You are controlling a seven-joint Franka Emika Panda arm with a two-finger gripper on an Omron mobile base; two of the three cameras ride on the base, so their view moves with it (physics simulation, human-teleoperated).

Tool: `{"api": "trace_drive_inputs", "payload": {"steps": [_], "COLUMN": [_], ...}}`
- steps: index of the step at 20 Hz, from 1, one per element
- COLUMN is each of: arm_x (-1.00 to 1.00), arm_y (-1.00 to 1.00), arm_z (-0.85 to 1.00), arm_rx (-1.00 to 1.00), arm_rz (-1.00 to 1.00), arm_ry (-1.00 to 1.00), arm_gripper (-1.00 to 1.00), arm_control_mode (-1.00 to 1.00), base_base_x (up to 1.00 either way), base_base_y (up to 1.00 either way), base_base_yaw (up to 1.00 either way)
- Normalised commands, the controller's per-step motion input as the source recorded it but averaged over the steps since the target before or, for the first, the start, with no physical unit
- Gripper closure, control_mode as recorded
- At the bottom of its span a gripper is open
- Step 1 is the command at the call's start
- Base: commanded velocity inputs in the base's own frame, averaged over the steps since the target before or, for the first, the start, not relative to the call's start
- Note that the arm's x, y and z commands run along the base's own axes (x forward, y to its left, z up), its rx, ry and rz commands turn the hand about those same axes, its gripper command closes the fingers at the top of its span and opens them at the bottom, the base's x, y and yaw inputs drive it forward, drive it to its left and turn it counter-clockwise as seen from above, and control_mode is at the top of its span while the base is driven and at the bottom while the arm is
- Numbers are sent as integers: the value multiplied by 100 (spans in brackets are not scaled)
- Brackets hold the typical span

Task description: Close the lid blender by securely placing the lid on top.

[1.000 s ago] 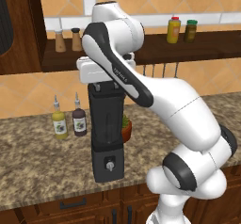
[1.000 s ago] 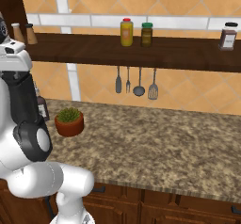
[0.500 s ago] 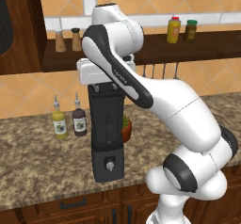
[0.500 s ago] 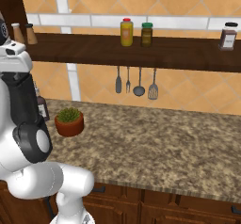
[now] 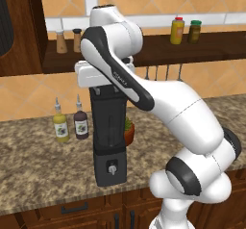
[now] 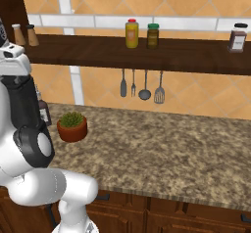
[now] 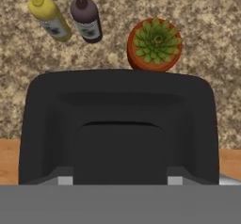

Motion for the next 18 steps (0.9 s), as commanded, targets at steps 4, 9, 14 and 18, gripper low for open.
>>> {"api": "trace_drive_inputs", "payload": {"steps": [4,9,14,18], "arm_x": [-13,-8,0,0], "arm_y": [0,0,0,0], "arm_z": [-19,-14,0,0], "arm_rx": [0,0,0,0], "arm_rz": [0,0,0,0], "arm_ry": [4,3,0,0], "arm_gripper": [100,100,-100,-100], "arm_control_mode": [-100,-100,-100,-100], "base_base_x": [0,0,0,0], "base_base_y": [0,0,0,0], "base_base_yaw": [0,0,0,0]}}
